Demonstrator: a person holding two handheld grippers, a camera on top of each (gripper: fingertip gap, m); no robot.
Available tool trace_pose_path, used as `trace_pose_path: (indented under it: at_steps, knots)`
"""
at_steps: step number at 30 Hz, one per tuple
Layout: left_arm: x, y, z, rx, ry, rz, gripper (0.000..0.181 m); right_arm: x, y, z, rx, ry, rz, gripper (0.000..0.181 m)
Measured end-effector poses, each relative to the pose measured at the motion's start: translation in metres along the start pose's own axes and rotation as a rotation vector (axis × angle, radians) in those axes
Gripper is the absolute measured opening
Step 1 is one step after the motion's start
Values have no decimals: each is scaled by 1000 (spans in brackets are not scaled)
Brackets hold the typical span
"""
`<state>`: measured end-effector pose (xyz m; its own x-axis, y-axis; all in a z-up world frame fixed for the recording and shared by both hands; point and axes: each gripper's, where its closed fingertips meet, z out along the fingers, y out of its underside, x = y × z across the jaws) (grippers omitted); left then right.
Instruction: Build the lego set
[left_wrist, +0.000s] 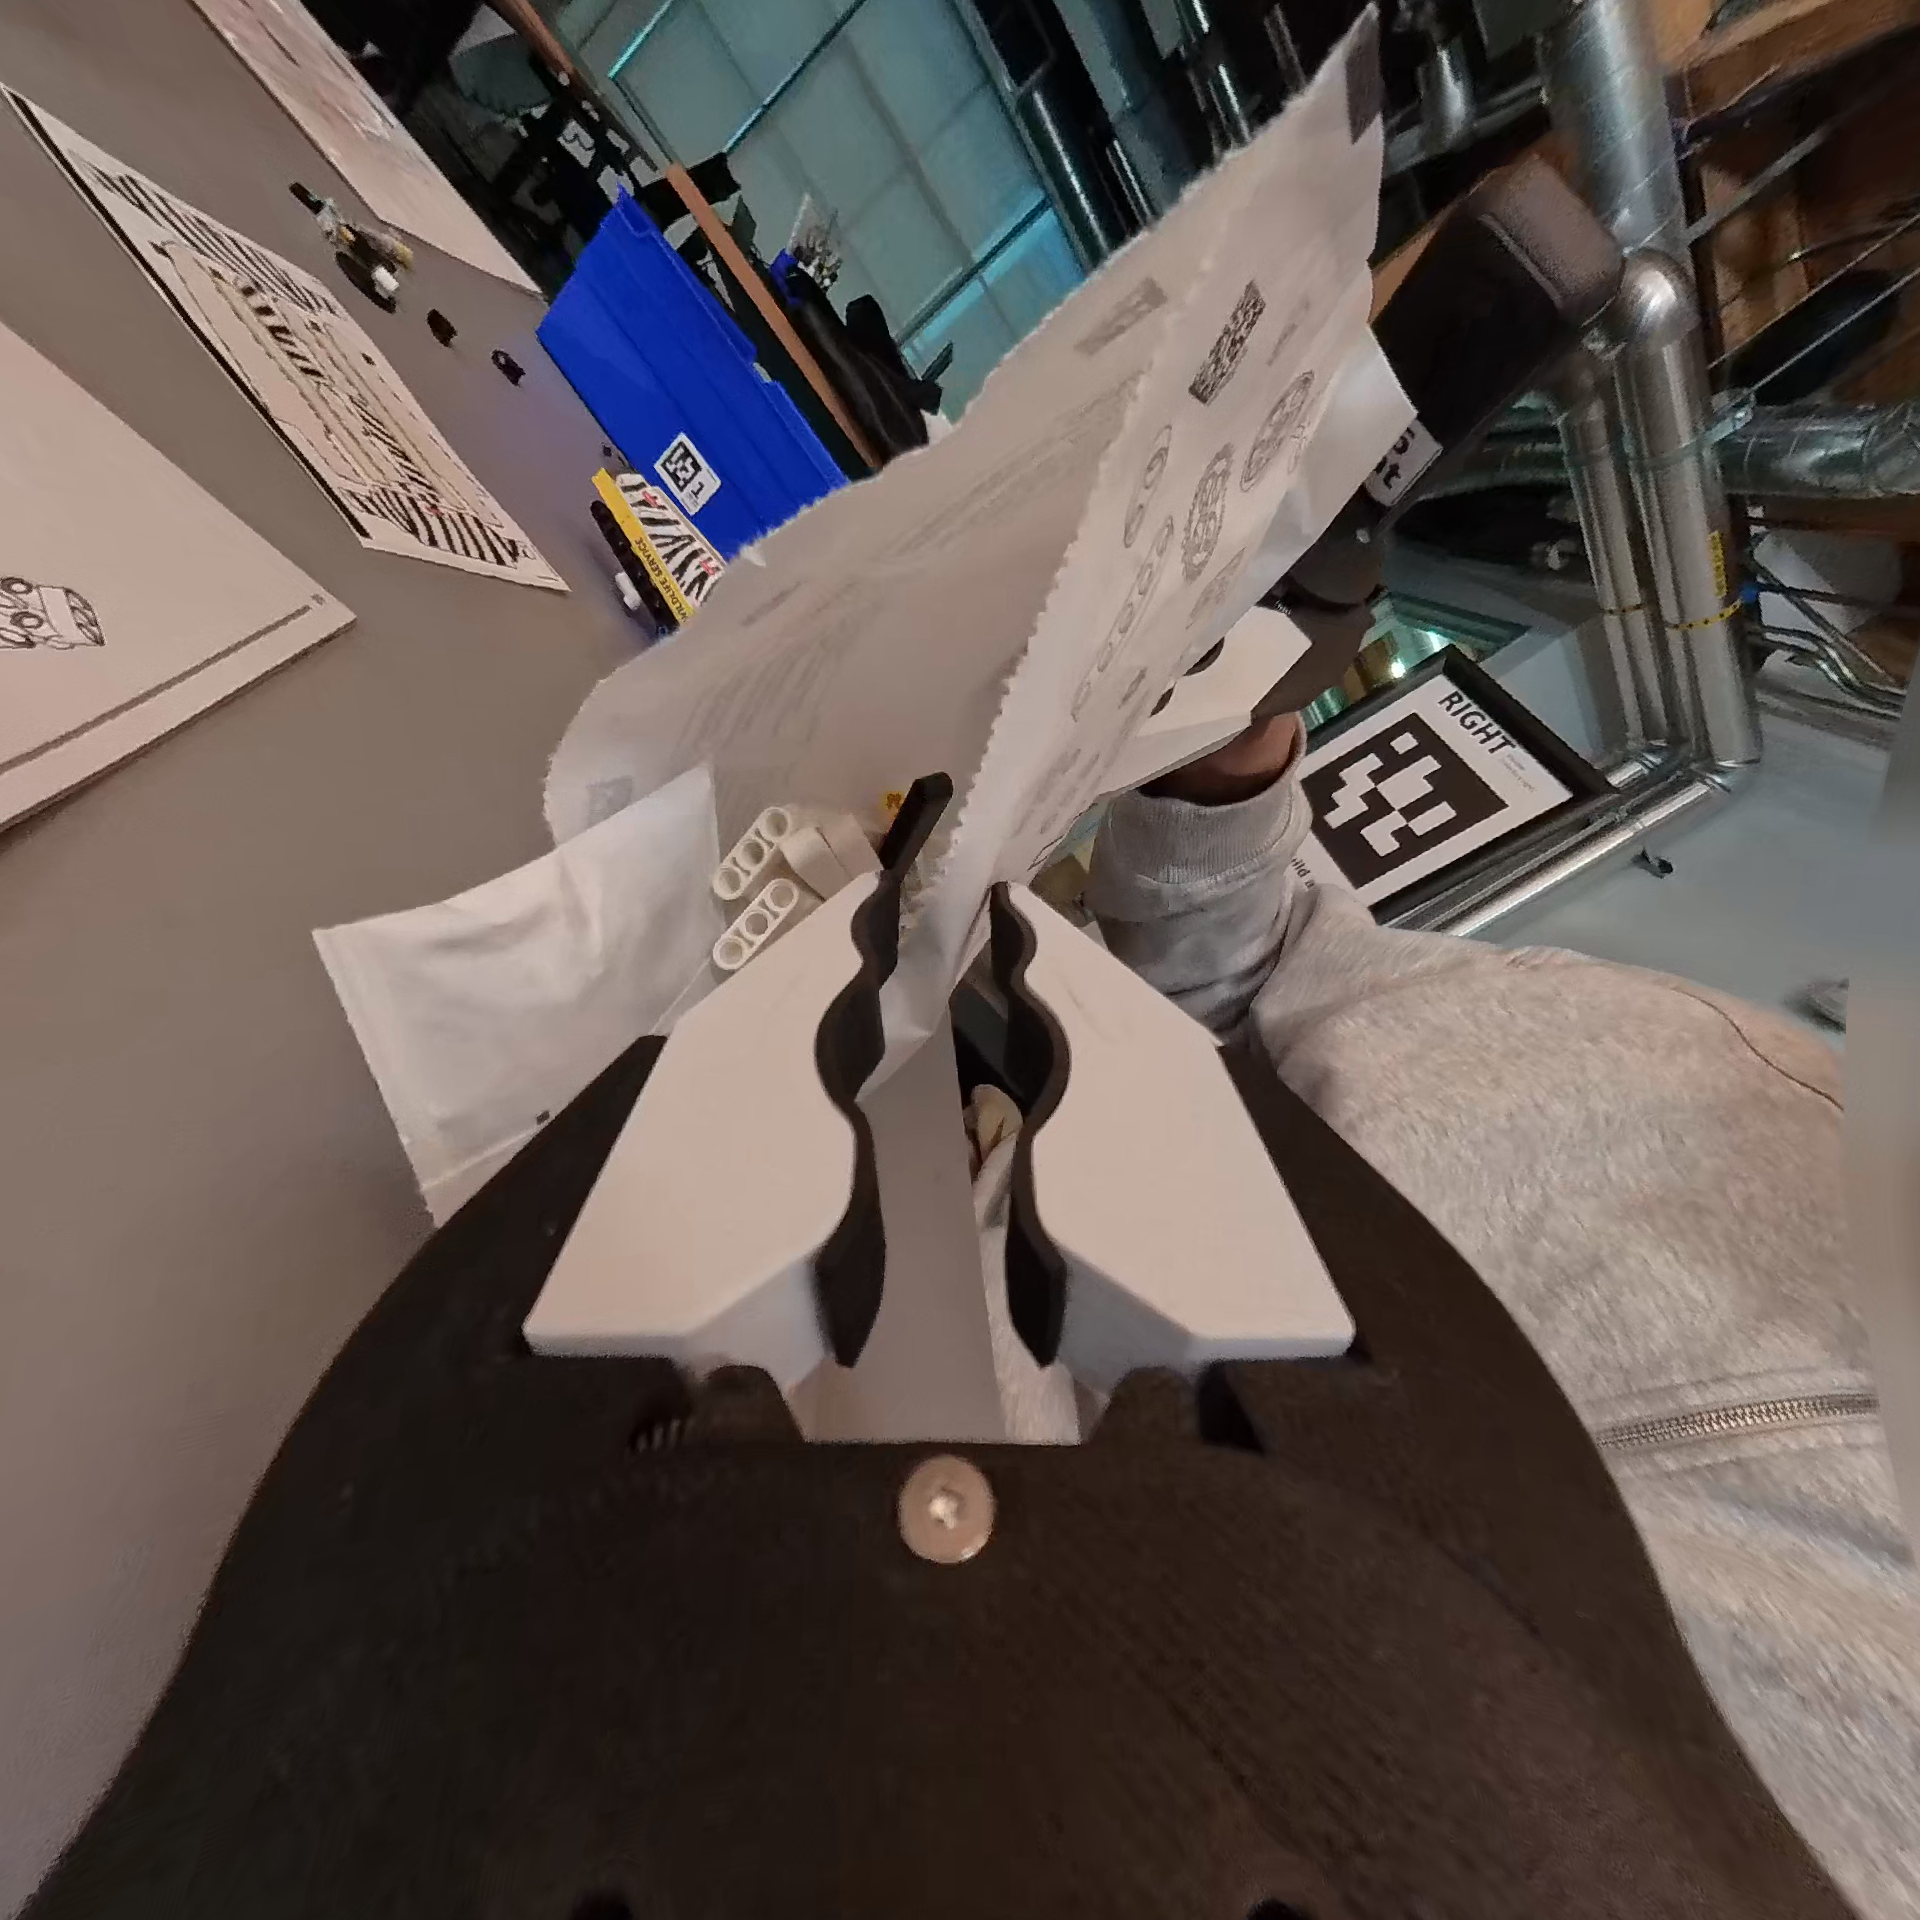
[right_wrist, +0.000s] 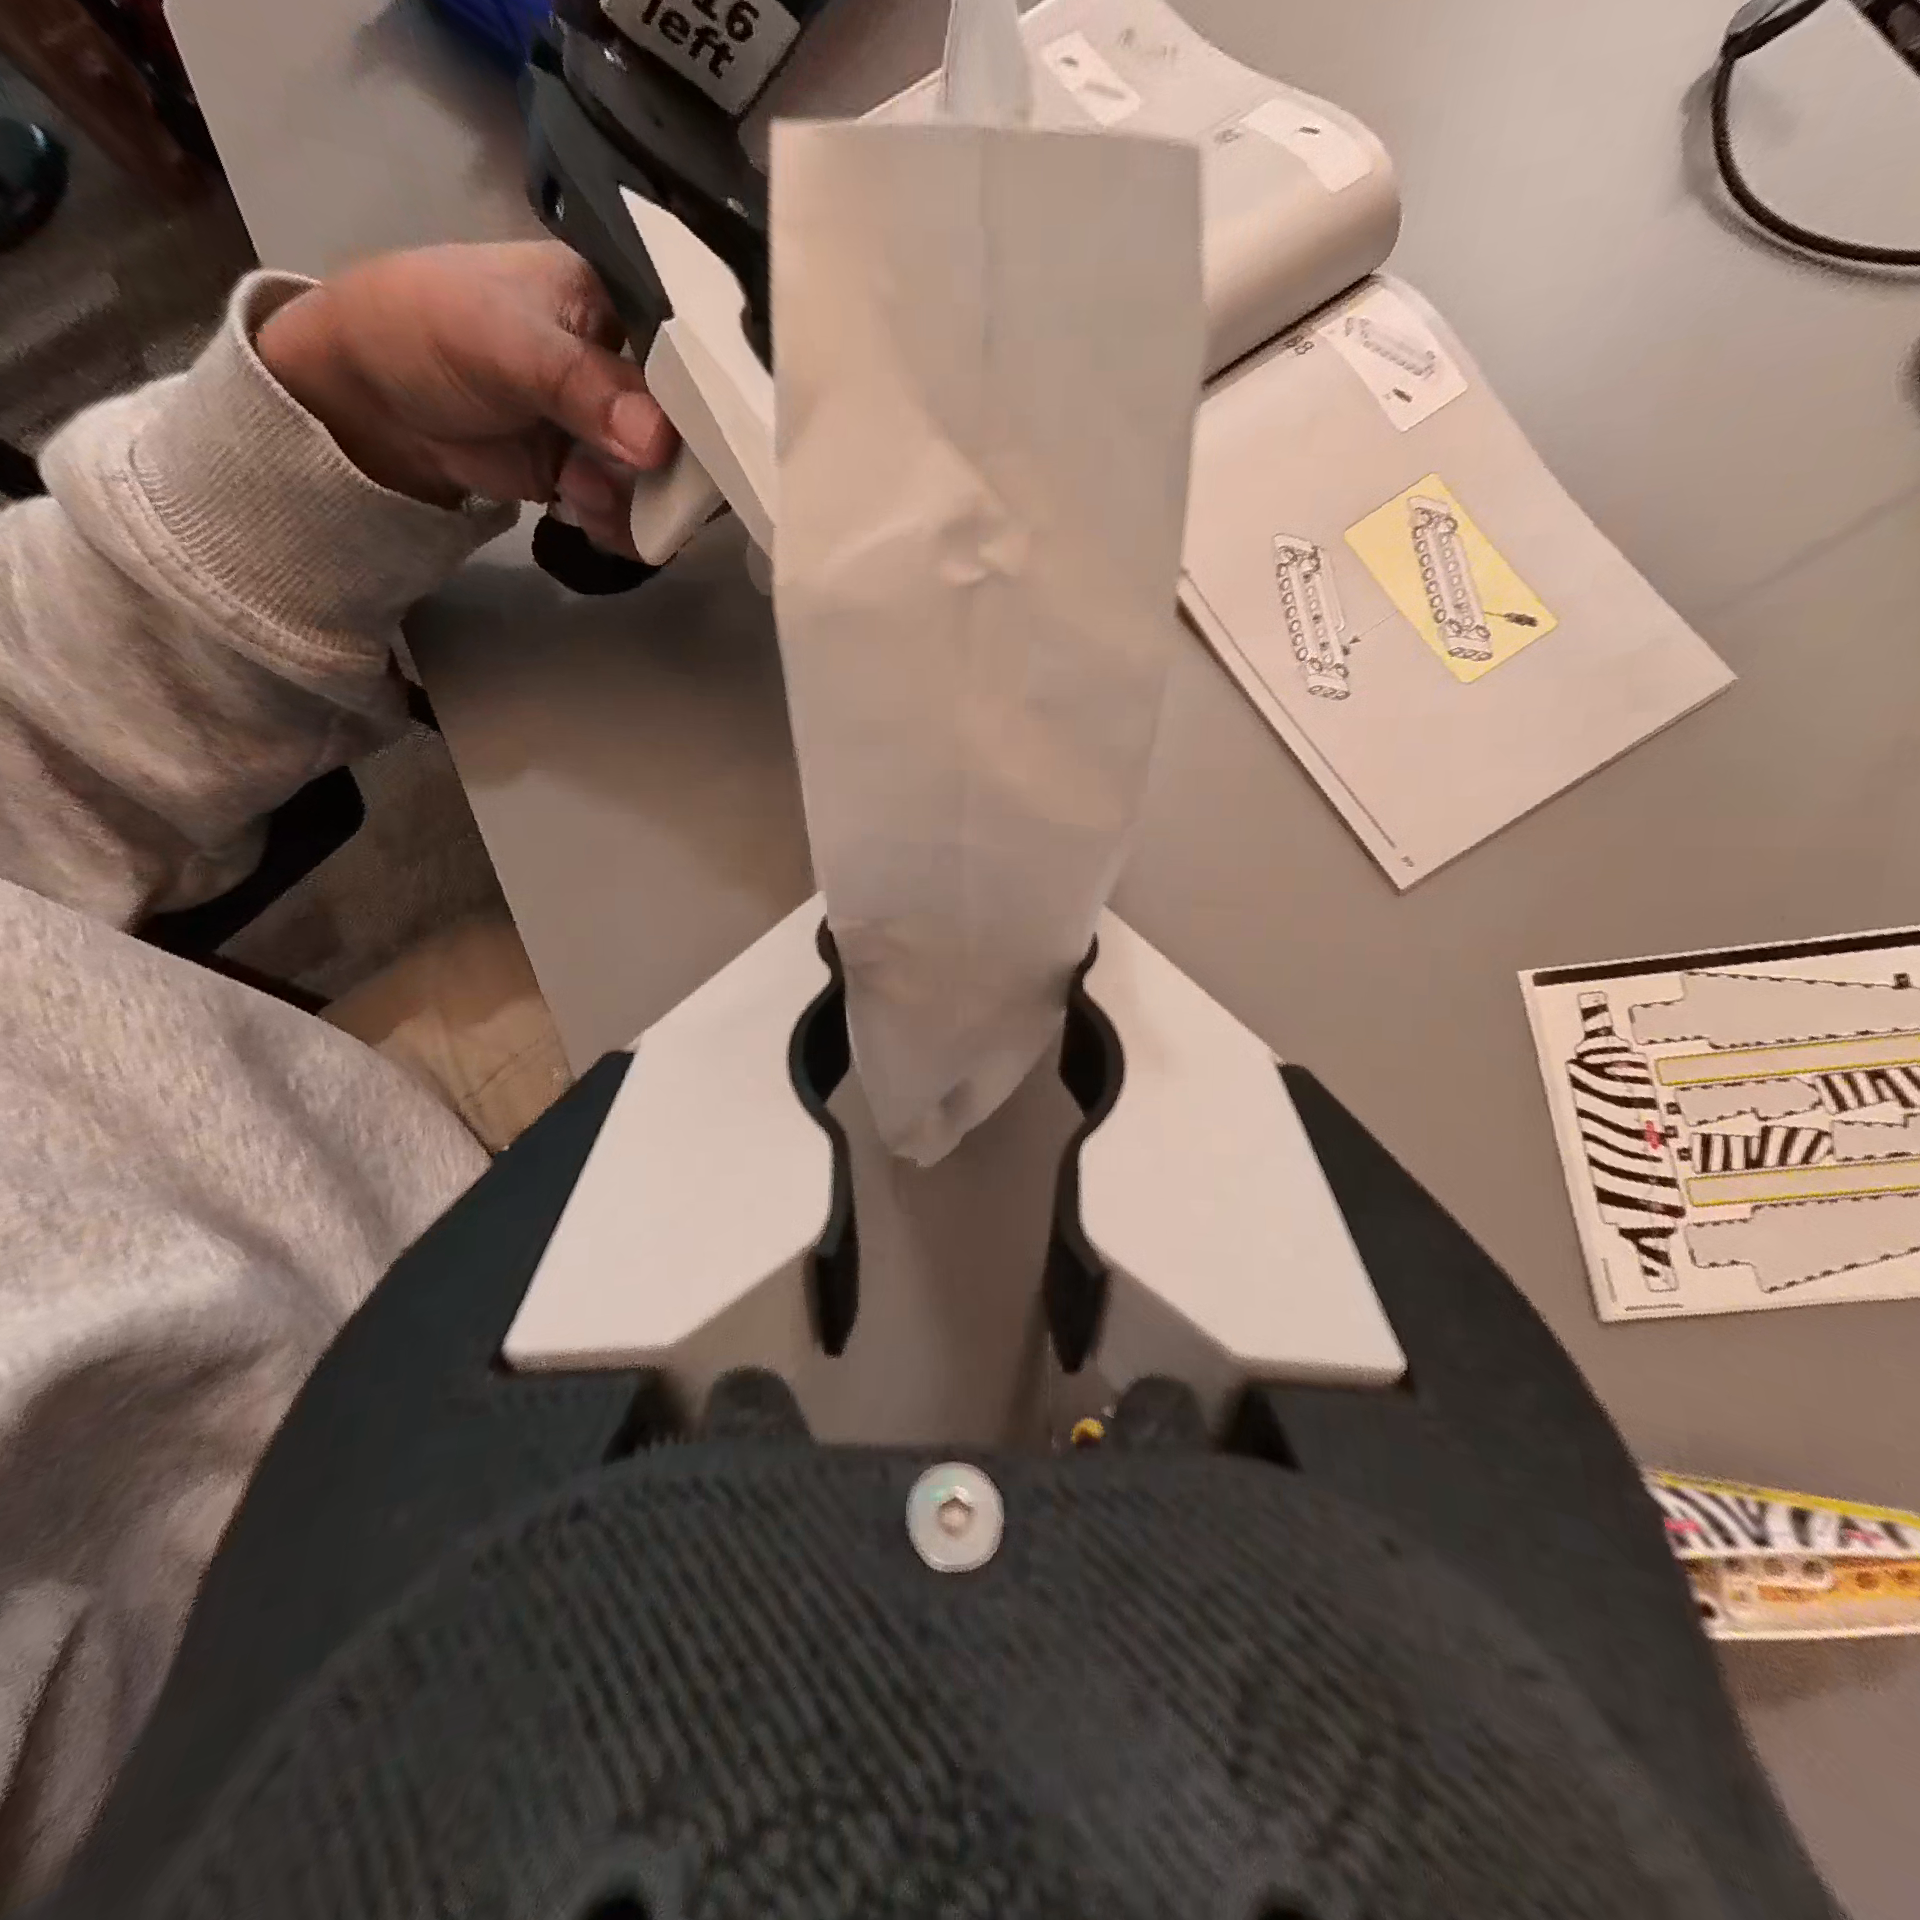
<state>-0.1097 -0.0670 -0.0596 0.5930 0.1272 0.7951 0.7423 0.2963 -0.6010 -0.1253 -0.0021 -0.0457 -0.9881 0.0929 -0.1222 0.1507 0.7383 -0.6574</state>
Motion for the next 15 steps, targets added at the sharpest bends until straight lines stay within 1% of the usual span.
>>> trace_pose_path:
  at_steps: [3,7,15]
  knots:
    - [-2,-1,1,9,-2,-16,14,-2,-8,-3,-5,-9,-23,35]
    - [-6,9,8,-47,-10,-28,15,0,-12,-5,-47,14,-56,35]
    - [-13,15,4,-96,-70,-40,18,2,-16,0,-165,40,-126,36]
